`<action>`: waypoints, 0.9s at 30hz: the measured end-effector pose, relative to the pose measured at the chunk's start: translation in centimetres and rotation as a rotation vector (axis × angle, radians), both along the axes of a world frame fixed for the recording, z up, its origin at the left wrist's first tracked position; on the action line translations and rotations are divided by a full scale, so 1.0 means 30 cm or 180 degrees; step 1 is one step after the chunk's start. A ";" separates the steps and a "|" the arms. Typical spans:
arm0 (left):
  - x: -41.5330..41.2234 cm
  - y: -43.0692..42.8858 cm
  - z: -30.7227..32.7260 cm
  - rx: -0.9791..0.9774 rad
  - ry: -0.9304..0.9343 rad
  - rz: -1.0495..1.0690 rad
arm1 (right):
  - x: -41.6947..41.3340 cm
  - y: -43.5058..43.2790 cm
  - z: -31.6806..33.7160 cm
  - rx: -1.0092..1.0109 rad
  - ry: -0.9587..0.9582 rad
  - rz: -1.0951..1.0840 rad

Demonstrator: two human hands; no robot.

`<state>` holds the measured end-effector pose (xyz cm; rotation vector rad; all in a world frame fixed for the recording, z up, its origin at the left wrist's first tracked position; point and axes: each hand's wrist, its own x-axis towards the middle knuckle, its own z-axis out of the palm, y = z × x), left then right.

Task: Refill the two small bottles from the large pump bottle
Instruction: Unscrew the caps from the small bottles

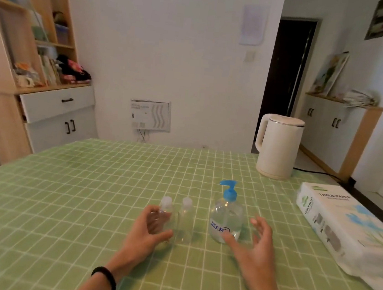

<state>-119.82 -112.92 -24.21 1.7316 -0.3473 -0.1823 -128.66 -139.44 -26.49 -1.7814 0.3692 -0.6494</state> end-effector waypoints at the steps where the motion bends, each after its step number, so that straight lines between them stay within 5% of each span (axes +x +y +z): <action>1: -0.002 -0.001 -0.013 -0.0037 -0.0092 0.0117 | -0.006 0.002 -0.002 0.0126 -0.0083 -0.0090; 6: -0.019 -0.009 -0.032 -0.0322 -0.0572 0.0322 | -0.047 0.008 0.030 0.0237 -0.0870 -0.0812; 9: -0.071 -0.018 -0.005 -0.0427 -0.0936 0.0321 | -0.077 0.054 0.034 0.0226 -0.1243 -0.0290; 14: -0.150 -0.052 -0.005 -0.0058 -0.1204 -0.0168 | -0.100 0.161 0.011 0.0253 -0.0822 0.0798; 27: -0.140 -0.048 -0.015 -0.0016 -0.0828 -0.0500 | -0.085 0.170 0.001 0.0072 -0.0577 0.0598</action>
